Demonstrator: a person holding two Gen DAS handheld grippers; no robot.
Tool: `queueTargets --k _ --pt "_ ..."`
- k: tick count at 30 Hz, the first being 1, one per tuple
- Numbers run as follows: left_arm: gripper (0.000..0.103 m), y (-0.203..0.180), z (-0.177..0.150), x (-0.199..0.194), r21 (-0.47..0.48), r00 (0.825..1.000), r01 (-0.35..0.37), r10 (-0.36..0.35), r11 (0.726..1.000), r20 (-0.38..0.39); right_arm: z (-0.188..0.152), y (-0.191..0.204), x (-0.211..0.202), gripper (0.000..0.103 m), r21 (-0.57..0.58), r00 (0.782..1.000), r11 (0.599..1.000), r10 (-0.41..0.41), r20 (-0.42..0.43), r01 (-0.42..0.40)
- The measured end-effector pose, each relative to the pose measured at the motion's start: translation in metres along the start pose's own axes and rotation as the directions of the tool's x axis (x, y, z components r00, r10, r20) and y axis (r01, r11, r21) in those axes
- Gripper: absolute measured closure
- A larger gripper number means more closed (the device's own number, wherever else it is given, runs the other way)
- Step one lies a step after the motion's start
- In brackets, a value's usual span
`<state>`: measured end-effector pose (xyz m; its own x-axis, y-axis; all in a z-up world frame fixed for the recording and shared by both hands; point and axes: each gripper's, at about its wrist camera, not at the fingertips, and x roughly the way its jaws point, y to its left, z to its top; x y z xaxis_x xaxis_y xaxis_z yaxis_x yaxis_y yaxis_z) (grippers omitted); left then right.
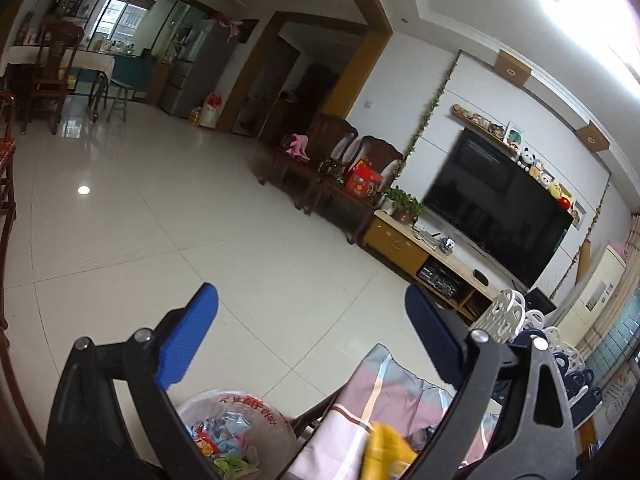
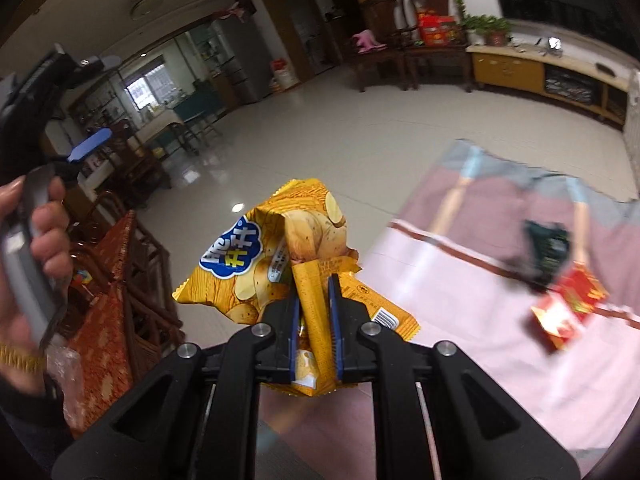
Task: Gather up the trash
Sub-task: 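Carry red bag in left tool and yellow bag in right tool to wastebasket, release both, then grasp the red cigarette box with the right tool while the left tool grasps the green bag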
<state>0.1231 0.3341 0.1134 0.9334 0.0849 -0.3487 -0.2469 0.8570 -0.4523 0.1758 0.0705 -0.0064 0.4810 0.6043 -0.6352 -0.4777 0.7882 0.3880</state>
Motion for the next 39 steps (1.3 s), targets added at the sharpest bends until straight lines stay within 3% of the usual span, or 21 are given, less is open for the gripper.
queueTargets --k 4,6,7,10,12,13,14,16,18,20,24,31,33,34,36,39 --pt "0.009 0.008 -0.001 0.013 0.017 0.997 -0.044 0.045 0.999 -0.067 0.016 0.022 0.069 0.083 -0.004 0.997 1.0 0.01 -0.071 -0.011" --pt "0.009 0.004 -0.005 0.022 0.038 0.993 -0.04 0.044 0.998 -0.113 0.015 0.024 0.095 0.06 -0.017 0.994 1.0 -0.024 -0.103 0.023" --pt "0.009 0.003 -0.007 0.023 0.052 0.991 -0.035 0.041 0.998 -0.125 0.013 0.023 0.101 0.059 -0.013 0.992 0.999 -0.045 -0.117 0.043" --pt "0.009 -0.011 -0.017 0.029 0.124 0.987 -0.022 0.042 0.992 -0.158 0.001 0.008 0.084 0.049 0.063 0.992 0.995 -0.067 -0.108 0.075" --pt "0.009 -0.021 -0.022 0.035 0.158 0.984 -0.012 0.04 0.987 -0.176 -0.008 -0.014 0.048 0.032 0.134 0.991 0.982 -0.128 -0.039 0.132" --pt "0.009 -0.026 -0.027 0.038 0.174 0.982 0.0 0.033 0.985 -0.188 -0.012 -0.026 0.028 0.028 0.163 0.984 0.97 -0.181 0.0 0.178" --pt "0.009 -0.031 -0.03 0.041 0.186 0.98 0.009 0.028 0.982 -0.197 -0.017 -0.036 0.012 0.023 0.187 0.973 0.957 -0.231 0.029 0.221" --pt "0.009 -0.039 -0.036 0.048 0.216 0.976 0.021 0.027 0.976 -0.214 -0.026 -0.061 -0.02 0.022 0.25 0.931 0.908 -0.36 0.058 0.335" --pt "0.009 -0.046 -0.043 0.054 0.237 0.972 0.023 0.033 0.971 -0.231 -0.034 -0.093 -0.044 0.014 0.344 0.875 0.832 -0.481 0.053 0.436" --pt "0.009 -0.051 -0.049 0.059 0.244 0.968 0.031 0.031 0.969 -0.247 -0.04 -0.118 -0.051 0.014 0.403 0.813 0.743 -0.583 -0.002 0.534" --pt "0.009 -0.059 -0.061 0.071 0.283 0.956 0.049 0.038 0.958 -0.292 -0.042 -0.145 -0.037 0.014 0.432 0.763 0.664 -0.64 -0.093 0.61" --pt "0.009 -0.083 -0.088 0.086 0.366 0.932 0.101 0.04 0.925 -0.36 -0.037 -0.161 0.013 0.015 0.376 0.706 0.617 -0.687 -0.171 0.691" --pt "0.009 -0.091 -0.095 0.09 0.381 0.927 0.12 0.034 0.917 -0.374 -0.037 -0.171 0.014 0.038 0.385 0.705 0.611 -0.687 -0.176 0.692" --pt "0.009 -0.096 -0.1 0.093 0.39 0.922 0.131 0.033 0.911 -0.386 -0.036 -0.176 0.016 0.038 0.379 0.714 0.622 -0.676 -0.181 0.685" --pt "0.009 -0.105 -0.111 0.096 0.41 0.913 0.152 0.031 0.899 -0.406 -0.036 -0.179 0.011 0.041 0.381 0.756 0.666 -0.634 -0.165 0.641" --pt "0.009 -0.127 -0.134 0.107 0.441 0.888 0.209 0.019 0.873 -0.459 -0.042 -0.177 -0.019 0.042 0.368 0.802 0.725 -0.587 -0.112 0.583"
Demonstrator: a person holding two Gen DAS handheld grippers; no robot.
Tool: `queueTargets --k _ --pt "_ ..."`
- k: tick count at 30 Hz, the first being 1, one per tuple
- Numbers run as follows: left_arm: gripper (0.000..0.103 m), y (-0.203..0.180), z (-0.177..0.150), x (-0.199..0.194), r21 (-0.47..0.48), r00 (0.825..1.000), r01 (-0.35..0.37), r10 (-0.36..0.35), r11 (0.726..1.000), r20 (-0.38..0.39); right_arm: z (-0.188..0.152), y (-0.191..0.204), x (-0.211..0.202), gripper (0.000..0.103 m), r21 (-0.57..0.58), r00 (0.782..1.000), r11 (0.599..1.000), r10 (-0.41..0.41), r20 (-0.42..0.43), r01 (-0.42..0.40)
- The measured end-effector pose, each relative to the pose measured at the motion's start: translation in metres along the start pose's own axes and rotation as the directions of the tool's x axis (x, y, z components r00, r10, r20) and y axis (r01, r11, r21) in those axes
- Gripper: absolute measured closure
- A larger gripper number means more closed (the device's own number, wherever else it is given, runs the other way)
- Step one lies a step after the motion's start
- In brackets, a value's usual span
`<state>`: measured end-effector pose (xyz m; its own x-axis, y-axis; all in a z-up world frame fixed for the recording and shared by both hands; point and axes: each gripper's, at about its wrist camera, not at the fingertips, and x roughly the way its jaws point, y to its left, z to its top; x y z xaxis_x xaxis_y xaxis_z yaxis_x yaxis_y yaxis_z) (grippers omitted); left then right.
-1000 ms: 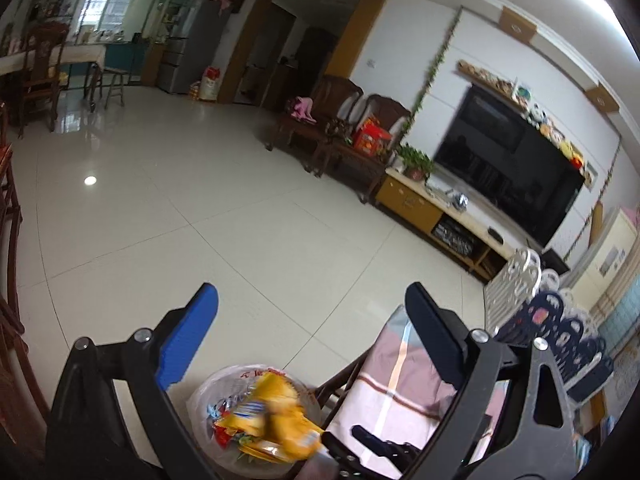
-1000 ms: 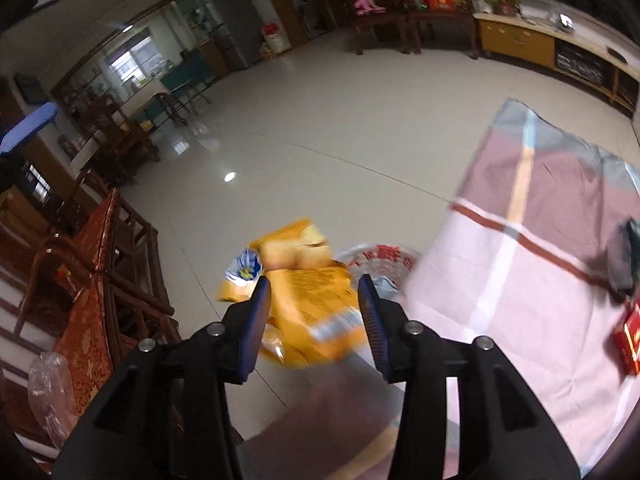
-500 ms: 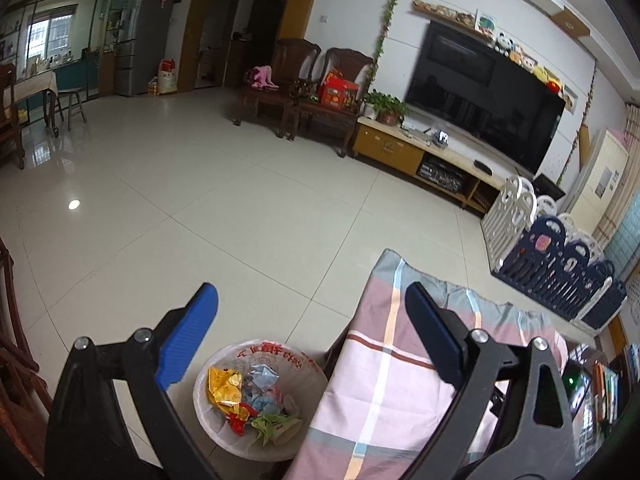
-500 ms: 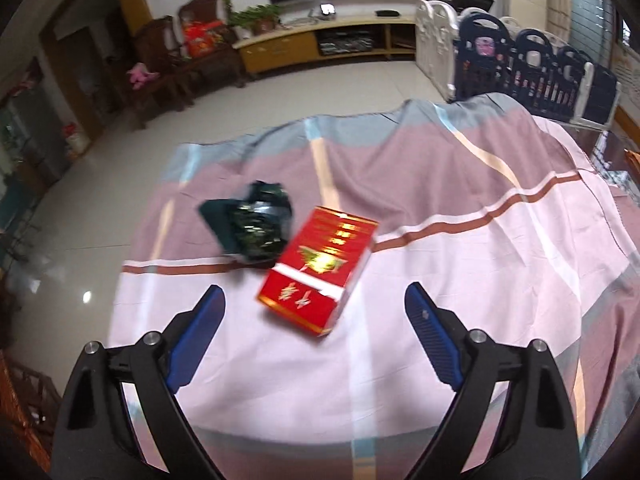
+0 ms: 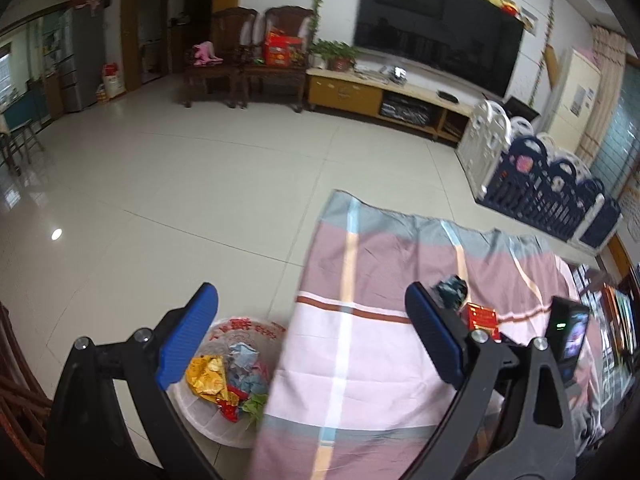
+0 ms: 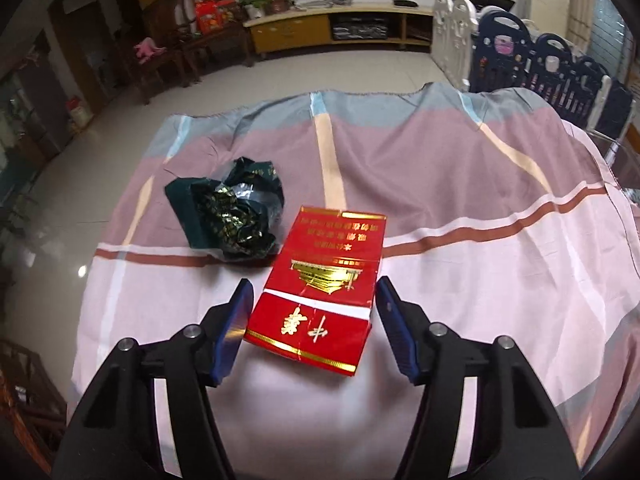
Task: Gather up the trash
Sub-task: 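Grasp the red cigarette box with the right tool while the left tool grasps the green bag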
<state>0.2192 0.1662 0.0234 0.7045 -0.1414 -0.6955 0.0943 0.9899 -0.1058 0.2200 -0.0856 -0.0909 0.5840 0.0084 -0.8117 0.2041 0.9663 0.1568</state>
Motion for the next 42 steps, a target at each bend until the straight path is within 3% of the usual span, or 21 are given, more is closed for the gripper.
queueTargets --k 1,3,8,11,13,14,15,22,23,24,25,29,31,32,33,35,38,42 --pt "0.009 -0.01 0.0 0.006 0.018 1.0 0.011 -0.011 1.0 -0.016 -0.001 -0.011 -0.013 0.043 -0.01 0.999 1.0 0.029 0.013 -0.029" --pt "0.009 -0.032 -0.004 0.021 0.063 0.998 0.039 -0.036 0.997 -0.051 0.0 -0.027 -0.036 0.072 -0.032 0.997 0.997 0.078 0.026 -0.077" --pt "0.009 -0.087 -0.02 0.068 0.128 0.985 0.101 -0.081 0.987 -0.154 0.015 -0.067 -0.076 0.073 -0.01 0.986 0.987 0.163 0.03 -0.163" --pt "0.009 -0.11 -0.03 0.096 0.131 0.977 0.107 -0.08 0.986 -0.199 0.018 -0.066 -0.078 0.073 -0.05 0.989 0.989 0.142 0.047 -0.139" --pt "0.009 -0.12 -0.034 0.11 0.123 0.974 0.111 -0.083 0.986 -0.212 0.012 -0.061 -0.066 0.057 -0.065 0.988 0.986 0.153 -0.006 -0.153" --pt "0.009 -0.125 -0.035 0.116 0.114 0.973 0.114 -0.088 0.987 -0.214 0.007 -0.058 -0.059 0.037 -0.068 0.988 0.986 0.152 -0.013 -0.152" --pt "0.009 -0.128 -0.034 0.122 0.097 0.971 0.124 -0.101 0.988 -0.216 0.003 -0.055 -0.055 0.031 -0.07 0.991 0.988 0.135 0.005 -0.134" --pt "0.01 -0.136 -0.025 0.154 0.015 0.965 0.125 -0.118 0.992 -0.232 -0.016 -0.03 -0.017 0.031 -0.177 0.994 0.979 0.098 -0.043 -0.104" --pt "0.01 -0.136 -0.024 0.156 0.008 0.965 0.128 -0.122 0.992 -0.232 -0.018 -0.029 -0.011 0.033 -0.181 0.993 0.977 0.105 -0.059 -0.114" --pt "0.01 -0.138 -0.023 0.157 0.004 0.964 0.133 -0.128 0.991 -0.232 -0.019 -0.03 -0.006 0.048 -0.177 0.99 0.976 0.116 -0.081 -0.129" --pt "0.011 -0.142 -0.023 0.159 0.005 0.964 0.135 -0.13 0.991 -0.23 -0.019 -0.03 -0.004 0.048 -0.178 0.988 0.975 0.12 -0.099 -0.136" --pt "0.019 -0.156 -0.02 0.167 0.023 0.96 0.148 -0.138 0.989 -0.242 -0.008 -0.043 -0.028 0.048 -0.153 0.989 0.978 0.132 -0.068 -0.141" --pt "0.032 -0.162 -0.021 0.177 0.033 0.953 0.154 -0.139 0.988 -0.27 0.004 -0.057 -0.052 0.048 -0.113 0.984 0.978 0.169 -0.052 -0.174" --pt "0.051 -0.164 -0.023 0.183 0.032 0.944 0.165 -0.149 0.986 -0.295 0.008 -0.064 -0.062 0.048 -0.096 0.981 0.977 0.186 -0.045 -0.19" --pt "0.056 -0.166 -0.026 0.189 0.028 0.937 0.178 -0.161 0.984 -0.311 0.012 -0.071 -0.074 0.048 -0.079 0.979 0.976 0.203 -0.03 -0.205" --pt "0.065 -0.166 -0.027 0.186 0.042 0.944 0.18 -0.161 0.983 -0.288 0.022 -0.085 -0.096 0.048 -0.075 0.978 0.975 0.21 0.015 -0.209" --pt "0.067 -0.168 -0.023 0.167 0.085 0.951 0.184 -0.156 0.979 -0.268 0.033 -0.097 -0.109 0.048 -0.064 0.979 0.979 0.198 0.052 -0.195" --pt "0.067 -0.168 -0.018 0.115 0.161 0.971 0.157 -0.123 0.974 -0.204 0.038 -0.103 -0.108 0.048 -0.047 0.975 0.974 0.221 0.017 -0.22"
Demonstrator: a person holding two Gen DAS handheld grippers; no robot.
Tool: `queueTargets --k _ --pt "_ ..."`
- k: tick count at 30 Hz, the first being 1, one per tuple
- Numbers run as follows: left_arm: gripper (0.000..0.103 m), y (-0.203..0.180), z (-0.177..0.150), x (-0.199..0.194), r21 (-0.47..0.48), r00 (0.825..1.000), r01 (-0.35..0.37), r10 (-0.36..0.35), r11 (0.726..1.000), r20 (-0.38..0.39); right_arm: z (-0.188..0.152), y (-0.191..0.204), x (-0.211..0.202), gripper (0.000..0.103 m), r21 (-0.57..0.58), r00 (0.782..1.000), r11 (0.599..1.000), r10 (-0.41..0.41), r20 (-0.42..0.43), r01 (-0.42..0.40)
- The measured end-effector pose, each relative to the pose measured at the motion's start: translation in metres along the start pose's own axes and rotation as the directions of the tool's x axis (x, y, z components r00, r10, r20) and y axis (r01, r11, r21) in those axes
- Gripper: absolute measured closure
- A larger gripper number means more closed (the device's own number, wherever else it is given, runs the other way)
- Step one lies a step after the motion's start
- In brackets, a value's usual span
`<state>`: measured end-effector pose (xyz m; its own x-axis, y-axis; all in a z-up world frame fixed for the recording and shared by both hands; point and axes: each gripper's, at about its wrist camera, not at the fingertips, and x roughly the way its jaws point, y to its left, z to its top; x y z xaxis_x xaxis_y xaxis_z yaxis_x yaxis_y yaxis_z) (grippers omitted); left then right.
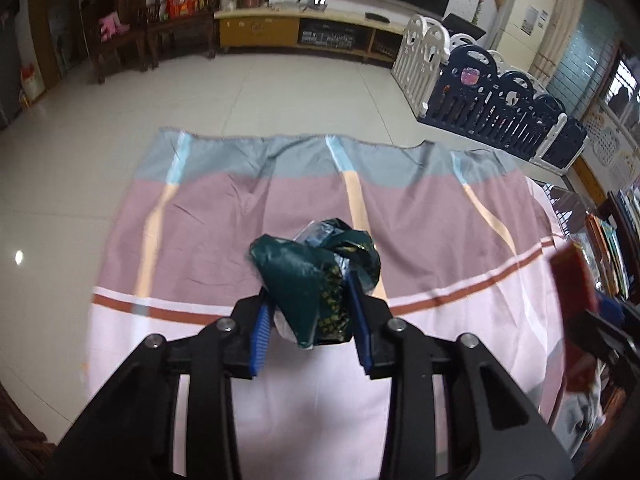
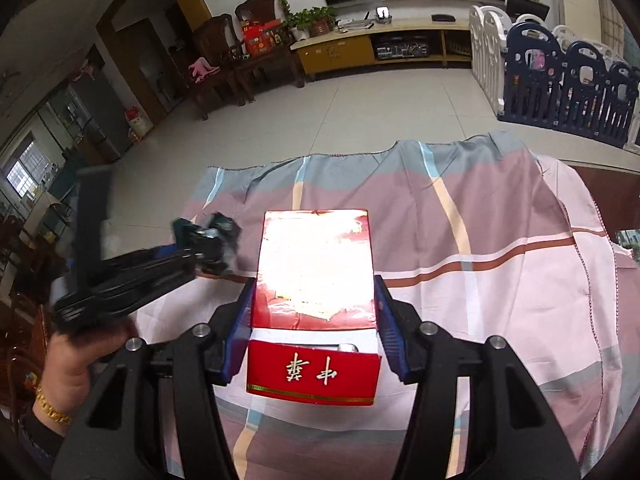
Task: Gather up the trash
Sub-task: 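Carry green bag in left tool and red box in right tool to wastebasket, release both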
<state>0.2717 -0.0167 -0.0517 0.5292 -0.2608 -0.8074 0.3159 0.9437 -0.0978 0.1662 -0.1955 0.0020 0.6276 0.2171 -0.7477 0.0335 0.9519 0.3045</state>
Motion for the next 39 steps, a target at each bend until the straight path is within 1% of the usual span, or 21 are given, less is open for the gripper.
queueTargets --k 4,7,9,11,13,15,18,19,21,24,26,28,29,31,32,33,34,35,37,39 --pt "0.067 -0.003 -0.022 -0.061 0.039 0.998 -0.027 0.025 0.999 0.064 0.001 0.011 -0.007 0.048 -0.047 1.0 0.999 0.012 0.0 -0.012" --pt "0.067 -0.002 -0.04 -0.09 0.044 0.994 -0.055 0.05 0.998 0.1 -0.001 0.021 -0.006 0.048 -0.065 1.0 0.998 0.025 -0.011 -0.026" --pt "0.067 0.004 -0.049 -0.098 0.023 0.992 -0.064 0.061 0.998 0.111 -0.003 0.026 -0.005 0.048 -0.074 0.999 0.997 0.029 -0.015 -0.03" --pt "0.067 0.011 -0.055 -0.096 0.02 0.993 -0.075 0.073 0.997 0.093 -0.005 0.032 -0.001 0.048 -0.09 0.999 0.996 0.026 -0.021 -0.028" --pt "0.067 0.017 -0.057 -0.094 0.022 0.992 -0.092 0.09 0.995 0.083 -0.006 0.035 0.002 0.048 -0.098 0.999 0.995 0.029 -0.025 -0.031" --pt "0.067 0.025 -0.055 -0.095 0.007 0.993 -0.087 0.087 0.996 0.075 -0.006 0.039 0.003 0.048 -0.106 0.999 0.994 0.03 -0.027 -0.033" --pt "0.067 0.033 -0.053 -0.101 -0.007 0.992 -0.09 0.091 0.996 0.086 -0.006 0.041 0.005 0.048 -0.103 0.999 0.994 0.033 -0.025 -0.035" --pt "0.067 0.039 -0.053 -0.103 -0.02 0.991 -0.098 0.099 0.995 0.087 -0.006 0.041 0.006 0.048 -0.101 0.999 0.994 0.035 -0.026 -0.038" --pt "0.067 0.059 -0.053 -0.107 -0.076 0.989 -0.111 0.117 0.991 0.087 -0.006 0.044 0.009 0.048 -0.103 0.999 0.994 0.039 -0.032 -0.042" --pt "0.067 0.108 -0.054 -0.112 -0.216 0.984 -0.151 0.168 0.965 0.061 -0.007 0.046 0.01 0.048 -0.114 0.998 0.992 0.048 -0.036 -0.052" --pt "0.067 0.148 -0.058 -0.114 -0.316 0.979 -0.181 0.202 0.931 0.035 -0.009 0.048 0.011 0.048 -0.118 0.998 0.991 0.052 -0.037 -0.057" --pt "0.066 0.182 -0.064 -0.113 -0.404 0.975 -0.2 0.224 0.893 0.013 -0.01 0.049 0.012 0.048 -0.121 0.998 0.991 0.057 -0.038 -0.061" --pt "0.065 0.196 -0.067 -0.111 -0.429 0.974 -0.205 0.226 0.88 -0.001 -0.011 0.05 0.013 0.048 -0.124 0.997 0.99 0.06 -0.041 -0.064" --pt "0.062 0.213 -0.07 -0.103 -0.452 0.974 -0.216 0.226 0.866 -0.033 -0.012 0.054 0.016 0.048 -0.13 0.997 0.989 0.065 -0.046 -0.07" --pt "0.06 0.219 -0.072 -0.098 -0.454 0.972 -0.227 0.227 0.862 -0.056 -0.013 0.055 0.016 0.048 -0.134 0.996 0.988 0.071 -0.048 -0.077" --pt "0.053 0.222 -0.075 -0.095 -0.459 0.97 -0.239 0.234 0.855 -0.068 -0.013 0.056 0.017 0.048 -0.137 0.996 0.987 0.075 -0.048 -0.08" --pt "0.05 0.229 -0.078 -0.094 -0.478 0.965 -0.255 0.249 0.841 -0.076 -0.014 0.059 0.018 0.048 -0.143 0.996 0.986 0.077 -0.049 -0.083" --pt "0.045 0.235 -0.08 -0.096 -0.496 0.964 -0.26 0.256 0.829 -0.076 -0.015 0.06 0.018 0.048 -0.149 0.996 0.985 0.08 -0.049 -0.086" --pt "0.038 0.241 -0.083 -0.105 -0.52 0.959 -0.267 0.278 0.812 -0.059 -0.015 0.065 0.018 0.048 -0.158 0.995 0.983 0.085 -0.048 -0.091" --pt "0.024 0.24 -0.082 -0.12 -0.528 0.955 -0.263 0.295 0.808 -0.024 -0.016 0.069 0.017 0.048 -0.16 0.994 0.981 0.1 -0.046 -0.106"
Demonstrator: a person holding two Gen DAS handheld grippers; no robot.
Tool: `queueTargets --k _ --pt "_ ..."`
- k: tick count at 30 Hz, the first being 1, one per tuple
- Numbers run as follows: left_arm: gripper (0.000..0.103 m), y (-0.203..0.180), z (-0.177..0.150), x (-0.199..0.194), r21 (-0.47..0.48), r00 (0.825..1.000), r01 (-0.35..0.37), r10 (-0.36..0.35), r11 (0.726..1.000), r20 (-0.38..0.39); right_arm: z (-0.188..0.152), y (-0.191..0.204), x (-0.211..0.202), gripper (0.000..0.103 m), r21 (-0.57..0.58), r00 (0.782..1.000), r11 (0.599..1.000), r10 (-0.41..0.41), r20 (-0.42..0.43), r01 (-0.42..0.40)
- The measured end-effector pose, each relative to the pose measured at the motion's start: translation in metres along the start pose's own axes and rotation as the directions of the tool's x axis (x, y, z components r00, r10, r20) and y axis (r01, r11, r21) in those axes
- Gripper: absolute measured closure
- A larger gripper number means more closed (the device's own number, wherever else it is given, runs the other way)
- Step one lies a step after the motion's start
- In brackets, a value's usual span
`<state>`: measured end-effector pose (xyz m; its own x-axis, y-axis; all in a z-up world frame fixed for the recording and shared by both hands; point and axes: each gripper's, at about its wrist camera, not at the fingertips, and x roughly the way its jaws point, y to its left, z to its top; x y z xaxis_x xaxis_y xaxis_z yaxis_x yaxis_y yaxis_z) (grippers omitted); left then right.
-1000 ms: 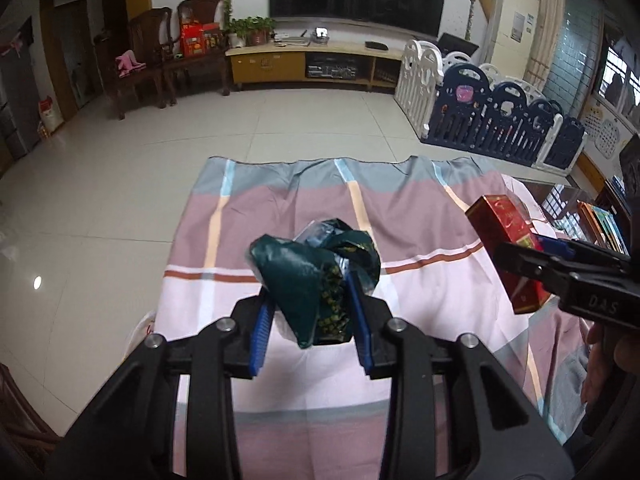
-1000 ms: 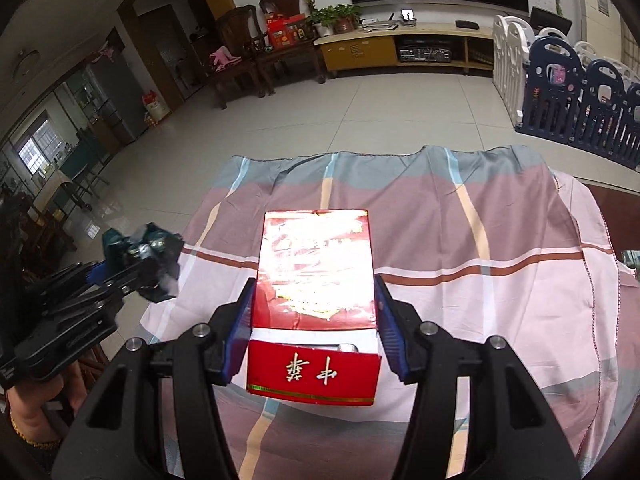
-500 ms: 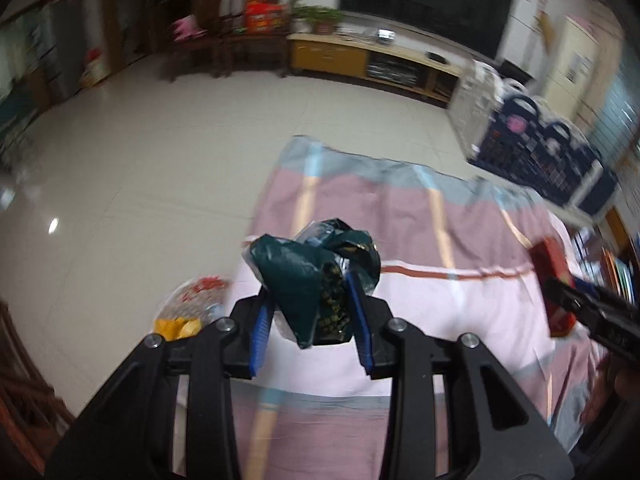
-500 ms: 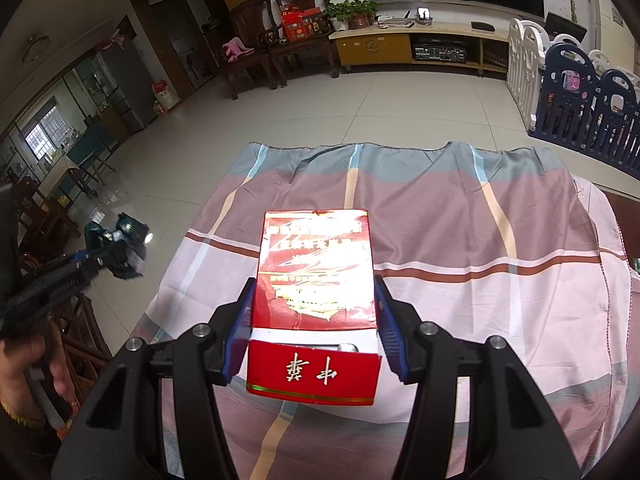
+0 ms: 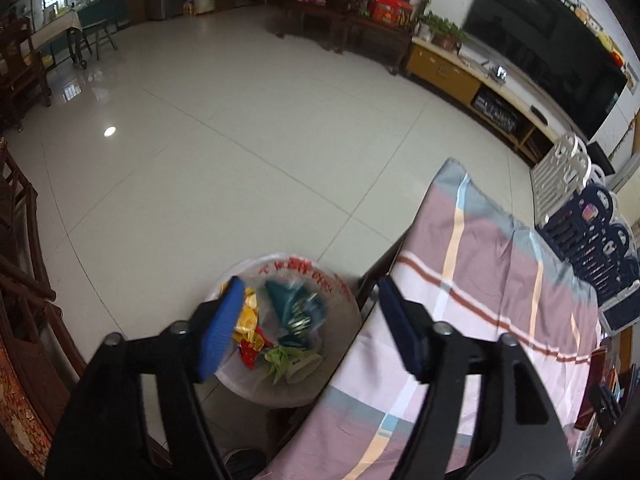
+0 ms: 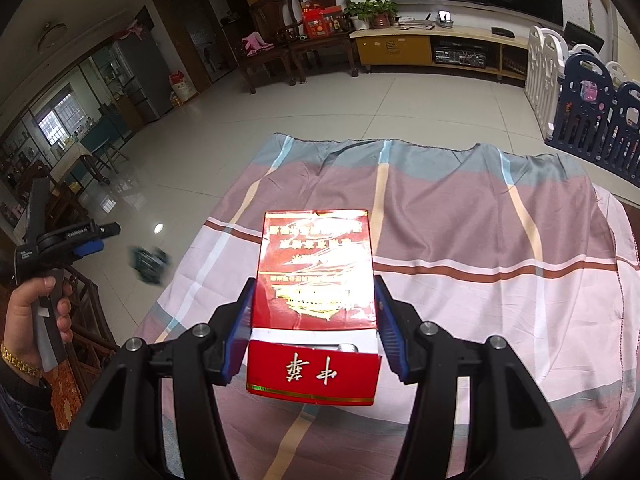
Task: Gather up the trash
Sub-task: 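Carry green bag in left tool and red box in right tool to wastebasket, release both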
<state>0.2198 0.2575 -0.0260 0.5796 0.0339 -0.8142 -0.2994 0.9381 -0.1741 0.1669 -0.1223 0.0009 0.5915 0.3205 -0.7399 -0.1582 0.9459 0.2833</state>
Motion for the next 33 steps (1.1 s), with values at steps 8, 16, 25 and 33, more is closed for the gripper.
queueTargets --k 8,16,25,33 --pt "0.014 -0.002 0.017 -0.081 -0.025 0.978 0.065 -0.059 0.998 0.201 -0.013 0.054 0.012 0.048 -0.099 0.997 0.992 0.079 -0.019 -0.08" --pt "0.003 0.026 0.028 -0.198 -0.073 0.859 0.132 -0.077 0.989 0.506 -0.013 0.19 0.067 0.047 -0.225 0.979 0.953 0.195 -0.056 -0.202" --pt "0.003 0.025 0.033 -0.204 -0.006 0.869 0.122 -0.104 0.993 0.483 0.01 0.247 0.152 0.035 -0.152 0.964 0.959 0.216 -0.153 -0.239" --pt "0.003 -0.036 0.03 -0.165 0.119 0.927 0.167 -0.197 0.979 0.319 0.01 0.15 0.04 0.003 -0.106 0.989 0.983 0.148 0.002 -0.147"
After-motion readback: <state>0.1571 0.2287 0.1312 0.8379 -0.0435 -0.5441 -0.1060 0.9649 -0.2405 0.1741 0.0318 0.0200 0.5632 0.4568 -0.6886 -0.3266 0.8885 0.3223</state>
